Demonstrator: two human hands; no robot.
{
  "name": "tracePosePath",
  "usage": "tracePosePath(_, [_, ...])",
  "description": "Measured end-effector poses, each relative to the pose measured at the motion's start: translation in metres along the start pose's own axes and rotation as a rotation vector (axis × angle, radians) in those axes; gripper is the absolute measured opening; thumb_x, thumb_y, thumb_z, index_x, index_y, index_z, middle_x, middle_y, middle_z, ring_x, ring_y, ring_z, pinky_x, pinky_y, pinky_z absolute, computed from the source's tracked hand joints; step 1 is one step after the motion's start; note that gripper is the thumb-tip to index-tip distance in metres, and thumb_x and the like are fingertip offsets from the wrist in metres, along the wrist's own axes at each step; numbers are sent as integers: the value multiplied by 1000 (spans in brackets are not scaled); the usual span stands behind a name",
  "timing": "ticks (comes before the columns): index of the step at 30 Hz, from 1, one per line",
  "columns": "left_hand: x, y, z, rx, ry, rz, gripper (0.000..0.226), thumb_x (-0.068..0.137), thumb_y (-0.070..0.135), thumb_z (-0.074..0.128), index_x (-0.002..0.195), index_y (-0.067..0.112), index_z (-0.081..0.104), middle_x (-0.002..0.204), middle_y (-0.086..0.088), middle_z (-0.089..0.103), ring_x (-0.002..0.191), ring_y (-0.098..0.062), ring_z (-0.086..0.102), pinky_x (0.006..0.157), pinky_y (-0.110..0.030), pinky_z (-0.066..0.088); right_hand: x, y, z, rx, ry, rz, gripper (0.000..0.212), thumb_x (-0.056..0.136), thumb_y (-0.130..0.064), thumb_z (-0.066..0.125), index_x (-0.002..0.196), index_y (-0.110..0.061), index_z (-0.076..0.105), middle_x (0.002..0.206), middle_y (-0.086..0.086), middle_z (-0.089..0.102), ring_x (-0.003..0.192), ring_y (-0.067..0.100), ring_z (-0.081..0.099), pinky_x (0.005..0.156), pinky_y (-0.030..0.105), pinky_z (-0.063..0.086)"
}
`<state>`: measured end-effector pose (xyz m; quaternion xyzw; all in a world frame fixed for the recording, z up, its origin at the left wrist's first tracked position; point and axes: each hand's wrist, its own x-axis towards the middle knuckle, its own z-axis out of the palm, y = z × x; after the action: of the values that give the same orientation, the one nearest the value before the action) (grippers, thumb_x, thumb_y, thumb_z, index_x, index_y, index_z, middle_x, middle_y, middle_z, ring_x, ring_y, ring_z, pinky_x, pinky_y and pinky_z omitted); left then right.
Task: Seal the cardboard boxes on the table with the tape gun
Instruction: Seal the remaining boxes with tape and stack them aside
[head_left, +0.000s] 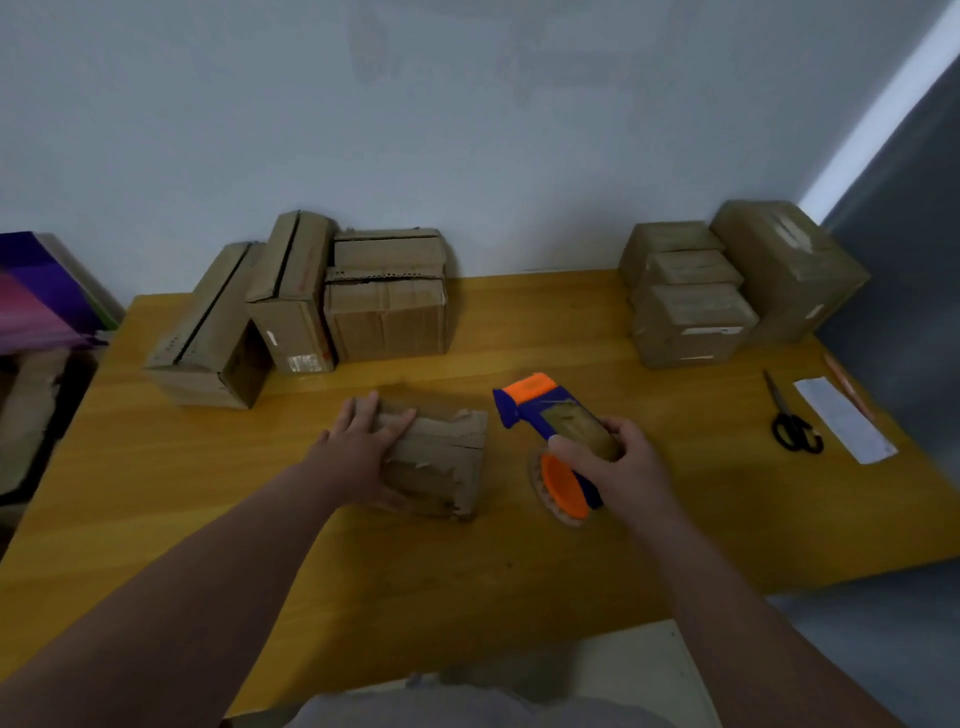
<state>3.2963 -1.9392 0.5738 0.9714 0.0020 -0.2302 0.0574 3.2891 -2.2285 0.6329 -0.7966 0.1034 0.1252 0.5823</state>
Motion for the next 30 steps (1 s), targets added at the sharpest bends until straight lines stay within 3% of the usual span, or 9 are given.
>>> tracePosePath(3, [1, -3, 6, 24, 62, 57, 114, 67, 60, 76, 149, 47, -3, 157, -4, -16, 144, -36, -14, 115, -56, 19, -5, 0, 6, 21, -20, -28, 69, 68, -29, 84, 124, -26, 44, 106, -12, 56, 91, 4, 57, 64, 19, 47])
tracePosePath(7, [-9, -2, 10, 11, 61, 137, 101, 74, 54, 73, 148, 50, 4, 157, -1, -14, 144, -37, -15, 114, -53, 22, -7, -7, 17, 17, -41, -82, 62, 73, -17, 82, 123, -27, 45, 104, -12, 55, 87, 2, 56, 54, 10, 45])
tracePosePath(14, [-44, 17, 29, 37, 26, 233, 92, 81, 52, 66, 147, 51, 2, 159, 1, -15, 144, -38, -17, 116, -51, 20, -1, -20, 45, -61, -147, -180, 52, 74, -12, 78, 110, -36, 49, 106, -4, 60, 93, 13, 60, 72, 30, 54])
tracePosePath(16, [-56, 22, 36, 33, 18, 265, 89, 82, 53, 64, 149, 46, 5, 159, 1, -15, 144, -37, -18, 116, -49, 19, 1, -16, 54, -111, -203, -203, 57, 66, -18, 81, 110, -35, 50, 105, -5, 61, 92, 11, 61, 72, 28, 54])
tracePosePath(20, [-68, 17, 44, -95, 24, 272, 84, 87, 45, 63, 151, 36, 10, 159, 7, -14, 138, -19, -26, 118, -38, 8, -5, -2, 60, -319, -295, -258, 70, 53, -36, 67, 120, -36, 48, 104, -17, 55, 89, -1, 55, 63, 9, 42])
tracePosePath(24, [-71, 12, 51, -250, 83, 265, 80, 87, 35, 65, 152, 30, 18, 157, 17, -6, 135, -7, -22, 116, -30, 14, -2, 1, 52, -398, -315, -338, 64, 63, -29, 75, 120, -43, 50, 101, -16, 58, 89, 4, 58, 65, 17, 50])
tracePosePath(26, [-71, 10, 58, -320, 123, 275, 80, 85, 35, 69, 150, 27, 25, 154, 18, 1, 140, -8, -15, 116, -30, 14, 1, 0, 49, -455, -337, -373, 63, 68, -23, 77, 119, -45, 48, 102, -12, 58, 91, 8, 59, 74, 28, 54])
tracePosePath(28, [-70, 9, 60, -471, 232, 285, 69, 80, 41, 69, 142, 22, 46, 154, 9, 26, 144, -10, 11, 115, -31, 22, 2, 1, 48, -491, -349, -388, 67, 66, -26, 77, 124, -41, 47, 103, -9, 58, 91, 9, 59, 74, 29, 53])
tracePosePath(30, [-75, 13, 53, -665, 406, 228, 44, 80, 37, 59, 116, 14, 69, 128, 0, 60, 118, 0, 47, 96, -24, 40, 2, 6, 47, -503, -352, -411, 67, 58, -35, 71, 122, -41, 49, 101, -10, 58, 88, 10, 59, 68, 26, 50])
